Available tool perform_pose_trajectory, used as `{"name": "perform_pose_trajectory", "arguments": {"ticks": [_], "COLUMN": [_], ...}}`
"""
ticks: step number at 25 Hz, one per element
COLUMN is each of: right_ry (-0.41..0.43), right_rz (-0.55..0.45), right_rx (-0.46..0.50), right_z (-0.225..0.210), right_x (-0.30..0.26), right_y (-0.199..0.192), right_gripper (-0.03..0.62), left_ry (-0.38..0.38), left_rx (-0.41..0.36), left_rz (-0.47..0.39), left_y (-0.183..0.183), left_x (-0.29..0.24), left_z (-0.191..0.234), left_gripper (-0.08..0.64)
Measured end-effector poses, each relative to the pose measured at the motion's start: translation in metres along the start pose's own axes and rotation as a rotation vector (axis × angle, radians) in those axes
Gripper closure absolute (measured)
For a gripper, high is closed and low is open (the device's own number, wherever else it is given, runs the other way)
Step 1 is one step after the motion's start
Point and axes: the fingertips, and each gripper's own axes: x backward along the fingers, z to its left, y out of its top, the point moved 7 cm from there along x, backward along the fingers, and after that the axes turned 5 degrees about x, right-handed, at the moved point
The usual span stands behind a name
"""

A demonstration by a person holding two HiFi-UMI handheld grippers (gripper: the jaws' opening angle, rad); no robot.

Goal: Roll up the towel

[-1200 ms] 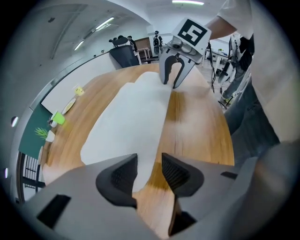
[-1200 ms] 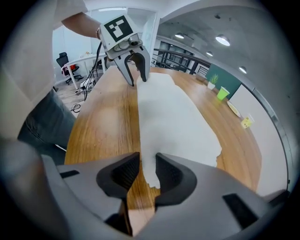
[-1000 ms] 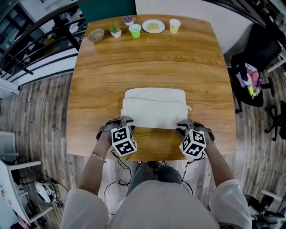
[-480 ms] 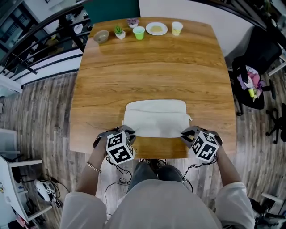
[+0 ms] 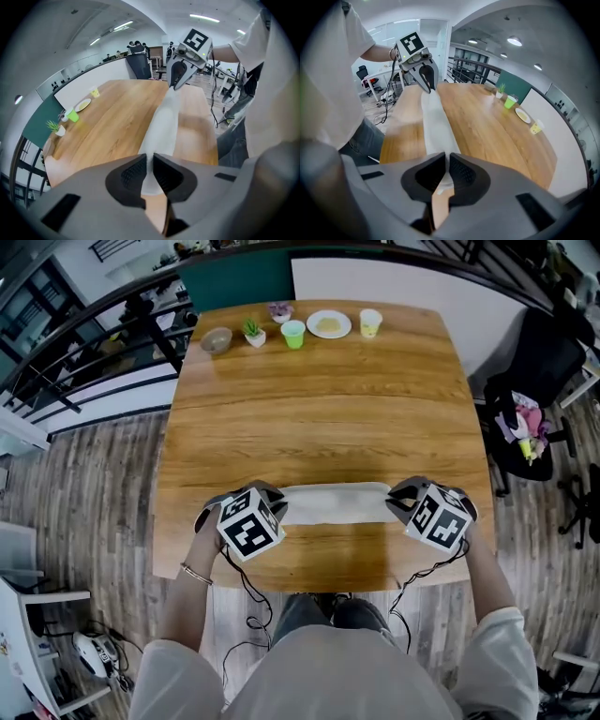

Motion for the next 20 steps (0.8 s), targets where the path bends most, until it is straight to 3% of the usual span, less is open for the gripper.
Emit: {"name": "perform_pose_trajectory", "arguments": {"ticks": [4,8,16,20], "right_ry": [-0.02,-0.012,-0.008,-0.035], "right_rz": [0.019,0.033,0.058,0.052], "right_rx": [-0.032,-0.094,-0.172,-0.192], "right_z": [-0.037,-0.062,-0.077,-0.081], "right_x": [-0.023,-0.049,-0.083,-0.09], "right_y": [0.0,-0.002,-0.016,-0.022], "right_gripper": [0.565,0.561,0.546,0.522], "left_ry": [-0.003,-0.011,-0.07,-0.09], "left_rx": [0.05,0.047,0.071,0.119], "left_rz": [0.002,0.039,0.031,0.011], "left_y": [0.011,0.01,0.005,0.004], "left_x": [-0.022,-0.047,-0.085,-0.091], "left_z": [0.039,0.063,0.086,0.095], "left_gripper": [0.514,0.514,0.508,0.5]}}
